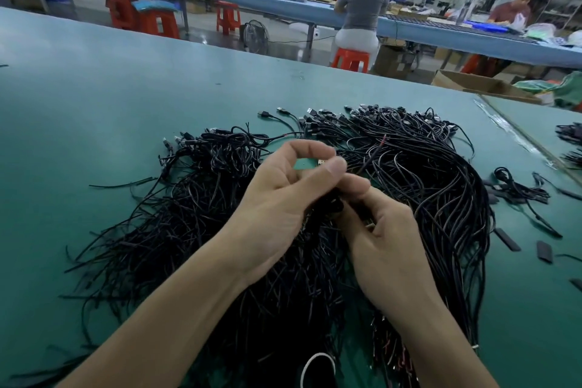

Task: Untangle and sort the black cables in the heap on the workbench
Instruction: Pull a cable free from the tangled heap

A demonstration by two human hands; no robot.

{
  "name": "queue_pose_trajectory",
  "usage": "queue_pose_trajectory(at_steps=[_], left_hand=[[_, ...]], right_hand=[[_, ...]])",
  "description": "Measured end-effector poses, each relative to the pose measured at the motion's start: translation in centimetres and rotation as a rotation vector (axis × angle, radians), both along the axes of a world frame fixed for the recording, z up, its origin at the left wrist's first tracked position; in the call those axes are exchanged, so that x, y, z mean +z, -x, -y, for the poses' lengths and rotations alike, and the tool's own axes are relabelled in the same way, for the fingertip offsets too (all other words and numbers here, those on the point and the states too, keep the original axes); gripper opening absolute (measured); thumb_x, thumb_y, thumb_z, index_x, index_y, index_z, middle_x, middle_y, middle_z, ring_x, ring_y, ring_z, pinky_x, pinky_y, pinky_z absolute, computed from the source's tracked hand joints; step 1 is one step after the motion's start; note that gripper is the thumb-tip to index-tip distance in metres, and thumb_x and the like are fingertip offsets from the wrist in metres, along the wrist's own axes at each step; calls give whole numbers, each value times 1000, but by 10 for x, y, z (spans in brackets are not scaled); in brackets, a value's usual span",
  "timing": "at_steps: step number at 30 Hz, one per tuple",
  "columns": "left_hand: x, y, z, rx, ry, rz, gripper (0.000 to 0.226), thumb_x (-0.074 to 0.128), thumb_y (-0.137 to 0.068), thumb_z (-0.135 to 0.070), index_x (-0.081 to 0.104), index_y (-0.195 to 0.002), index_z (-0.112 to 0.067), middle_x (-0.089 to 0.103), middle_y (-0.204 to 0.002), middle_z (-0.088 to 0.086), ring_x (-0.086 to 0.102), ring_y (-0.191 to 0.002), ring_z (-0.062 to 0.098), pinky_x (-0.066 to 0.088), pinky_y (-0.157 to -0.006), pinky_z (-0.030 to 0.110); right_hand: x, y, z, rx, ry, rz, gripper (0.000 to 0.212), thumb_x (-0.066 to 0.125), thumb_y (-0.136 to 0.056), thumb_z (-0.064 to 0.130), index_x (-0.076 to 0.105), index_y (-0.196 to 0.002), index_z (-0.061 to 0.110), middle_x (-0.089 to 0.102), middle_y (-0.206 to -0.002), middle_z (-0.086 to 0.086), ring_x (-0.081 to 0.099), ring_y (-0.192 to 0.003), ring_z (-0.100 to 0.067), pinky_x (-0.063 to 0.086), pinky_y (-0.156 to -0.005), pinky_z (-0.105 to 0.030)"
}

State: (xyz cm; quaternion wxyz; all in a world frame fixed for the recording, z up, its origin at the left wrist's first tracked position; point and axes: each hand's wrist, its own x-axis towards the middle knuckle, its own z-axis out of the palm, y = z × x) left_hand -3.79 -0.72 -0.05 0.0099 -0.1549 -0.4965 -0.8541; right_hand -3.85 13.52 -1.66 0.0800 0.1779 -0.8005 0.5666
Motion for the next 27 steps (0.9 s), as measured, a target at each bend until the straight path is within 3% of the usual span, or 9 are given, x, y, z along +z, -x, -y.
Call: queue_pose_trajectory(at_steps=[2,5,7,10,13,16,18,23,27], left_hand=[[-3,1,-3,66,41,-68,47,76,-74,-20,48,-111,-11,77,-88,10,74,-87,20,55,-79,24],[-9,4,-3,214,185,-202,54,84,-71,-7,48,-109,-20,72,-111,6,74,-96,24,58,-84,33],[-12,5,-1,309,326,-219,58,91,-64,-21,52,-106,-32,64,-115,-9,70,-100,15,58,-84,33],[-16,8,8,395,627,-185,50,86,-58,-52,60,-101,-45,62,-94,-19,56,-74,0,49,-64,20],[-20,9,9,254,745,-200,33,80,-74,-53,67,-102,-42,68,-71,-11,55,-53,5,46,-52,18],[-24,9,5,162,732,-167,18,72,-87,-44,63,-103,-39,73,-72,2,68,-59,28,57,-56,34],[-26,10,6,188,700,-154,14,71,-91,-27,63,-98,-36,74,-77,5,72,-67,28,62,-65,45],[-29,24,25,496,515,37,17,71,-88,-3,60,-96,-13,75,-80,6,74,-65,22,59,-59,26],[-35,40,50,787,298,229,18,71,-88,-1,61,-96,-15,72,-85,10,73,-67,16,59,-61,27]], right_hand=[[0,0,0,-8,-2,-6,27,59,-98,10,72,-111,30,73,-100,10,68,-96,-7,56,-82,-27],[-1,3,-4,-78,7,10,14,59,-97,18,72,-98,24,72,-87,7,67,-79,-12,56,-71,-39],[0,4,-9,-117,9,2,15,60,-97,18,70,-88,24,68,-75,10,61,-64,-11,50,-58,-35],[5,6,-17,-164,44,-22,16,61,-96,21,68,-82,24,64,-68,0,53,-57,-17,44,-55,-42],[7,7,-19,-187,56,-37,17,61,-96,25,67,-80,24,56,-59,-1,45,-54,-12,41,-53,-44],[3,7,-17,-183,85,-13,16,63,-94,27,68,-80,24,57,-60,4,46,-55,-11,41,-53,-34],[0,9,-15,-179,107,-3,12,66,-92,26,70,-81,25,61,-63,9,50,-56,-8,44,-53,-27],[-8,16,-27,-242,-185,39,12,68,-91,28,65,-102,32,65,-82,15,61,-76,2,46,-66,-9],[-16,19,-39,-393,-698,95,32,56,-99,27,58,-131,23,55,-129,1,50,-120,-19,40,-98,-31]])
